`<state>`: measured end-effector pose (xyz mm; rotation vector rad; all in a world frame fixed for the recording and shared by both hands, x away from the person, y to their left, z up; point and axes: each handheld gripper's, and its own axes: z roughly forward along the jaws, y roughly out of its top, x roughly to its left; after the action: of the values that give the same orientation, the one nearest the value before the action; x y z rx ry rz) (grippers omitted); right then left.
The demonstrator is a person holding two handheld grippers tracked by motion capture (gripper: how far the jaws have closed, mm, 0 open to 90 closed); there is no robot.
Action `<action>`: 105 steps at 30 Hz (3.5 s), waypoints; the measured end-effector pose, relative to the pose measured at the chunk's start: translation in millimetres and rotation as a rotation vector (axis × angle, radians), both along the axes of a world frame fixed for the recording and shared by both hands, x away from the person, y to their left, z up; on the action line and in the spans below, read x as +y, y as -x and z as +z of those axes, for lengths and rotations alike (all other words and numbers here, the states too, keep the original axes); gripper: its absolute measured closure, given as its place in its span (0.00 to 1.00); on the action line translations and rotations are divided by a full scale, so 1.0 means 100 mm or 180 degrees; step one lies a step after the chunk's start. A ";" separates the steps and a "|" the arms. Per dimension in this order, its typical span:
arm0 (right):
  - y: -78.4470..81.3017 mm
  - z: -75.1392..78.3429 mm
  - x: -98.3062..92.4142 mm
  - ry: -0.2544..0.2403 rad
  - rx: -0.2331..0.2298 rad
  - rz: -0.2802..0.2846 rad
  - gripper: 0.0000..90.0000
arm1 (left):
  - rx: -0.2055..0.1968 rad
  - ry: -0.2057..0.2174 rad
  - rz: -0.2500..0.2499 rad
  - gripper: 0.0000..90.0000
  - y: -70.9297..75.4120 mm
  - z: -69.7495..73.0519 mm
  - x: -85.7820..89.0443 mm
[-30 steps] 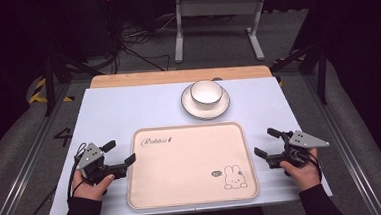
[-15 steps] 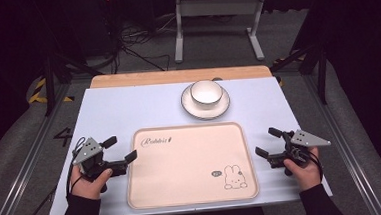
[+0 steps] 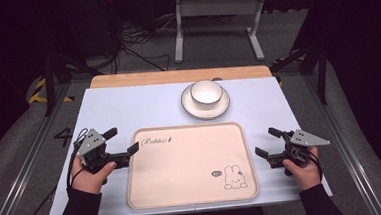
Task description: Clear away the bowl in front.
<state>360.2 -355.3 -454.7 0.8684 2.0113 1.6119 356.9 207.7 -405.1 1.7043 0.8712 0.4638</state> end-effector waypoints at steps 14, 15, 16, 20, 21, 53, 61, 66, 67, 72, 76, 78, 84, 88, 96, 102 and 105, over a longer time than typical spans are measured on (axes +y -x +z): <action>-0.01 0.00 0.00 0.0006 0.0018 0.0020 0.02 | 0.0061 -0.0021 -0.0285 0.09 -0.28 0.24 -0.36; -0.01 0.00 0.00 0.0018 0.0029 0.0020 0.02 | 0.0051 -0.0026 -0.0306 0.09 -0.30 0.26 -0.40; -0.01 0.00 0.01 0.0019 0.0043 0.0012 0.02 | 0.0047 -0.0010 -0.0322 0.09 -0.32 0.27 -0.44; -0.02 0.00 0.01 0.0041 0.0047 0.0029 0.03 | 0.0013 -0.0006 -0.0362 0.09 -0.39 0.32 -0.56; -0.02 0.00 0.01 0.0025 0.0050 0.0024 0.02 | 0.0011 -0.0011 -0.0377 0.09 -0.41 0.33 -0.59; -0.04 0.00 -0.03 -0.0084 0.0106 0.0057 0.03 | 0.0059 -0.0042 -0.0636 0.10 -1.14 0.48 -1.41; -0.04 0.00 -0.04 -0.0115 0.0103 0.0061 0.03 | 0.0156 -0.0069 -0.0582 0.08 -1.37 0.47 -1.57; -0.04 0.00 -0.04 -0.0109 0.0102 0.0061 0.03 | 0.0171 -0.0076 -0.0541 0.08 -1.50 0.45 -1.64; -0.04 0.00 -0.04 -0.0107 0.0103 0.0062 0.03 | 0.0159 -0.0122 -0.0537 0.07 -1.52 0.44 -1.66; -0.04 0.00 -0.04 -0.0115 0.0106 0.0066 0.03 | 0.0190 -0.0061 -0.0510 0.07 -1.60 0.42 -1.71; -0.04 0.00 -0.04 -0.0117 0.0108 0.0074 0.03 | 0.0213 -0.0059 -0.0475 0.08 -1.67 0.41 -1.74; -0.04 0.00 -0.04 -0.0121 0.0109 0.0069 0.03 | 0.0230 -0.0060 -0.0450 0.09 -1.71 0.40 -1.76; -0.03 0.00 -0.04 -0.0143 0.0098 0.0052 0.03 | 0.0390 0.0003 -0.0286 0.17 -1.88 0.32 -1.84; -0.03 0.00 -0.01 -0.0045 0.0073 0.0087 0.03 | 0.0489 -0.0051 -0.0254 0.19 -1.95 0.26 -1.90; -0.03 0.00 -0.04 -0.0132 0.0081 0.0072 0.03 | 0.0819 -0.0116 -0.0115 0.25 -2.12 0.18 -1.94; -0.03 0.00 -0.04 -0.0130 0.0073 0.0084 0.04 | 0.0911 0.0083 -0.0082 0.24 -2.19 0.06 -1.99; -0.03 0.00 -0.05 -0.0137 0.0069 0.0082 0.04 | 0.0982 0.0007 -0.0062 0.23 -2.22 0.00 -2.05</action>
<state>362.8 -359.9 -455.1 0.8826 2.0173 1.6724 579.3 3.1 -405.3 1.8088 1.0732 0.1876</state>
